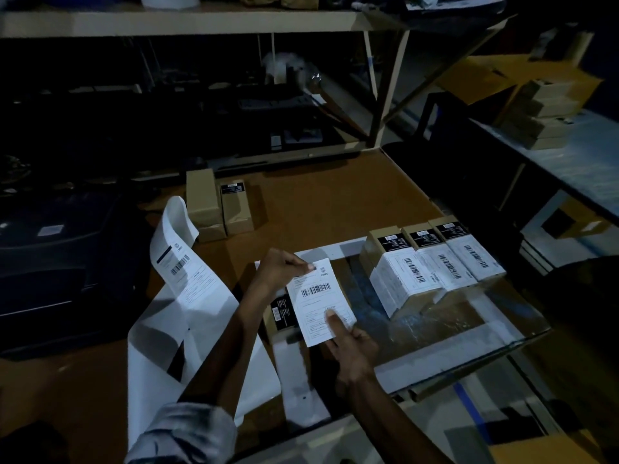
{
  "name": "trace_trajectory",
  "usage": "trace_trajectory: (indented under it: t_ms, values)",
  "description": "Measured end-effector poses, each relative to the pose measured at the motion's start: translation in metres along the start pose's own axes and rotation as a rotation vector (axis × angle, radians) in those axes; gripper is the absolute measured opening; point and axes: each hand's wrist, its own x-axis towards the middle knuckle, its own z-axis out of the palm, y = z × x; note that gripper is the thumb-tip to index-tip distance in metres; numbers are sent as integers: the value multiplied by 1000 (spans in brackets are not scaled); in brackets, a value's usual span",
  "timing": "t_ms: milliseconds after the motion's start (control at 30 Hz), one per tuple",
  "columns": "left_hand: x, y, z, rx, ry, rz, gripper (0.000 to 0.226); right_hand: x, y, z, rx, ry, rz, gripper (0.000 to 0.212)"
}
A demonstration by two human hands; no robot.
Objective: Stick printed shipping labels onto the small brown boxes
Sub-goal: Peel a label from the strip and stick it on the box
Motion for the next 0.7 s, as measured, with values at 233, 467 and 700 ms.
trace_trajectory:
  t_ms: [233, 467, 700]
  values:
    - [11, -11, 1, -20, -56, -59, 18, -2, 0, -5, 16, -37, -27, 3]
    - [12, -15, 4, 0, -79, 19, 7, -1, 2, -7, 63, -39, -40, 8]
    - [12, -19, 4, -14, -84, 0, 5, 0, 6, -11, 38, -50, -37, 24]
